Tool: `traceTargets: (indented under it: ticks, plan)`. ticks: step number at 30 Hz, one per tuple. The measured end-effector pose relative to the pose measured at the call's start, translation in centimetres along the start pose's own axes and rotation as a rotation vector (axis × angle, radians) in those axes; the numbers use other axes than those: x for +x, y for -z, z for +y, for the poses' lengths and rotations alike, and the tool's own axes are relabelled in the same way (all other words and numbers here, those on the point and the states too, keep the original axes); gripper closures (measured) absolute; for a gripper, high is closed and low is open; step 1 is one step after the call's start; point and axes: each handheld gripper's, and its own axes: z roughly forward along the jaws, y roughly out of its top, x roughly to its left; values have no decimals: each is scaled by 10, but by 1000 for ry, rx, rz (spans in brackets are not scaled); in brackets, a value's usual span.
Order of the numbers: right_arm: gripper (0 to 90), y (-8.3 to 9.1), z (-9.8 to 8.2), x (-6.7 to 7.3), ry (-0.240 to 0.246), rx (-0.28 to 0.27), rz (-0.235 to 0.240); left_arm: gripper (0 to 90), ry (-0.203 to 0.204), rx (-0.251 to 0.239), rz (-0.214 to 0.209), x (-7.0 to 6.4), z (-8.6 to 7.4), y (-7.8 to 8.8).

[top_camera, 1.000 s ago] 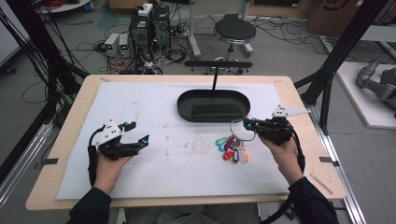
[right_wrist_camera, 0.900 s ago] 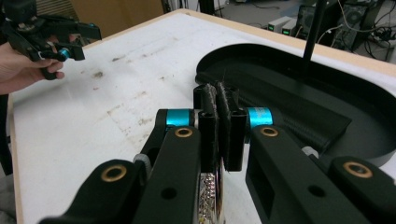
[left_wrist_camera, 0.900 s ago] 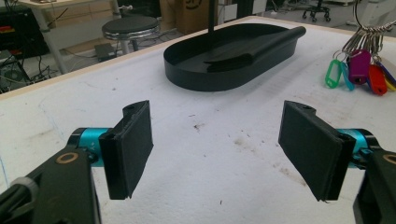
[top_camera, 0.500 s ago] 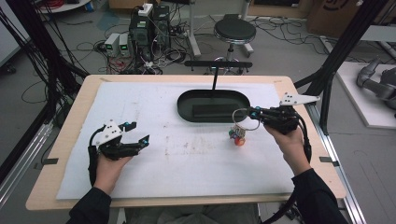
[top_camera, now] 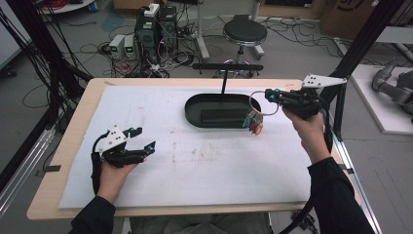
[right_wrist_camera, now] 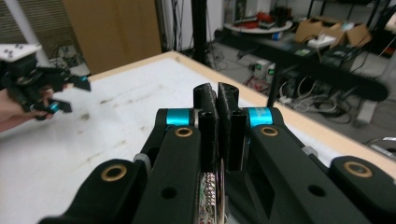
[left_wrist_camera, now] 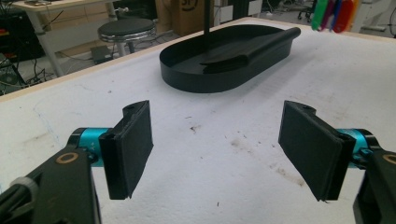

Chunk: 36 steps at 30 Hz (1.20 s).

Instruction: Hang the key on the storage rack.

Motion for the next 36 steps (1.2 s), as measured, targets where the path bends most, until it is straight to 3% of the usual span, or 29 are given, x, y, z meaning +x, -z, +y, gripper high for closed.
traceTargets:
  ticks: [7, 15, 36]
  plan:
    - [877, -3, 18, -15, 17, -20, -13, 260, 4, -1, 2, 0, -1, 1]
    - [877, -15, 27, -26, 18, -19, -25, 260, 3, -3, -1, 0, -1, 1]
    - [877, -57, 14, -59, 0, 21, -101, 263, -8, 10, -9, 2, -4, 1]
